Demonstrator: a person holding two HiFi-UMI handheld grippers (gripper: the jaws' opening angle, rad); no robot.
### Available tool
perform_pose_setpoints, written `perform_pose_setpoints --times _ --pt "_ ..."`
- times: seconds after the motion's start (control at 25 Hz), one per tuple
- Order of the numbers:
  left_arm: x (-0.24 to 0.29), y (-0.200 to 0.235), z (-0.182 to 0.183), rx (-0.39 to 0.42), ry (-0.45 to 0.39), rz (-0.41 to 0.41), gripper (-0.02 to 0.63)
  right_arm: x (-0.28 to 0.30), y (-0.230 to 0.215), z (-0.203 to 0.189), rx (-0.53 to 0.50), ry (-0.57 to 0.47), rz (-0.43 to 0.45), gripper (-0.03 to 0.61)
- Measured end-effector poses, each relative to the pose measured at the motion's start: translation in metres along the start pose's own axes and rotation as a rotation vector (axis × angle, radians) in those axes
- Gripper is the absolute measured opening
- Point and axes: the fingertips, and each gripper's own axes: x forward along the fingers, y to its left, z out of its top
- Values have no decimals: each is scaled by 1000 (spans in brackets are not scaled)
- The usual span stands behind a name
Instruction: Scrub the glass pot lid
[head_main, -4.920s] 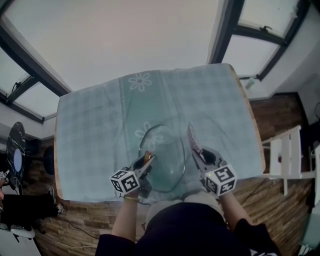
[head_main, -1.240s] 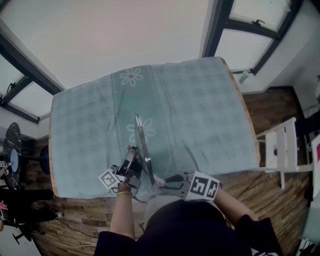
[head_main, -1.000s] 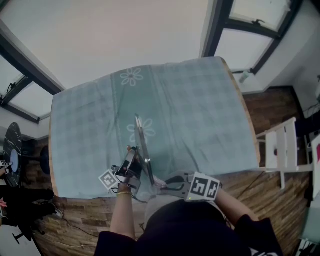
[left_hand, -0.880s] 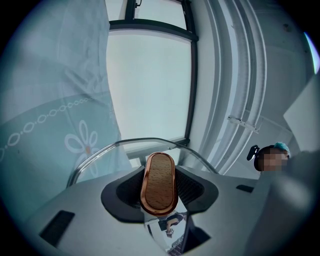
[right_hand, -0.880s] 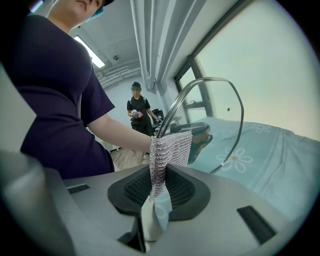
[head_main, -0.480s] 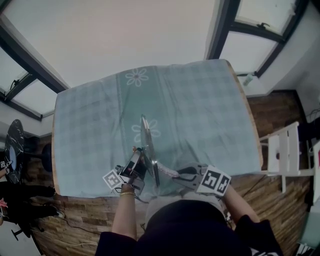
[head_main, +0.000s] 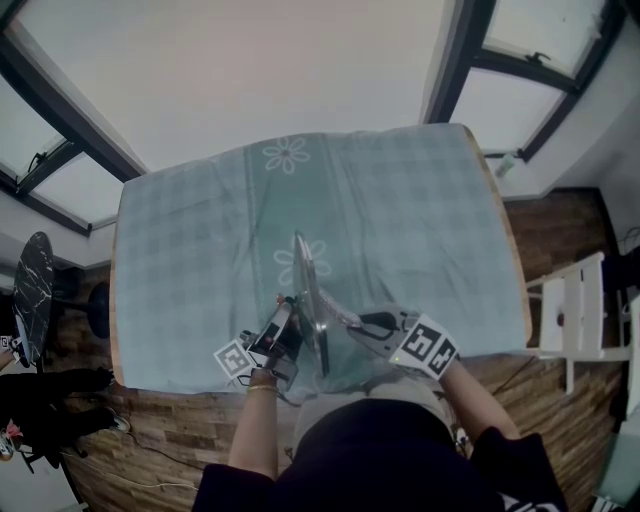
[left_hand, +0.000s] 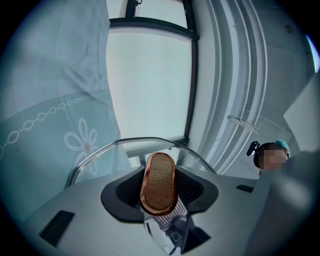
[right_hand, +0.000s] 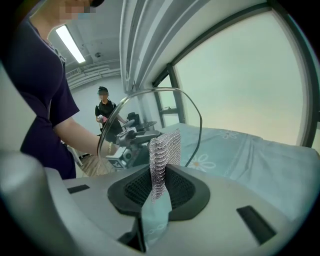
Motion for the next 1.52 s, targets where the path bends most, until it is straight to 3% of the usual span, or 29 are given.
perform_pose_setpoints --times 0.28,0.76,1.52 --pt "0 0 2 -5 -8 0 170 21 -35 12 40 -26 -91 74" --pt "-3 0 1 -14 -12 -6 170 66 -63 16 13 -23 -151 74" --pt "-5 1 3 -16 -19 -16 170 98 -35 2 31 26 -26 75"
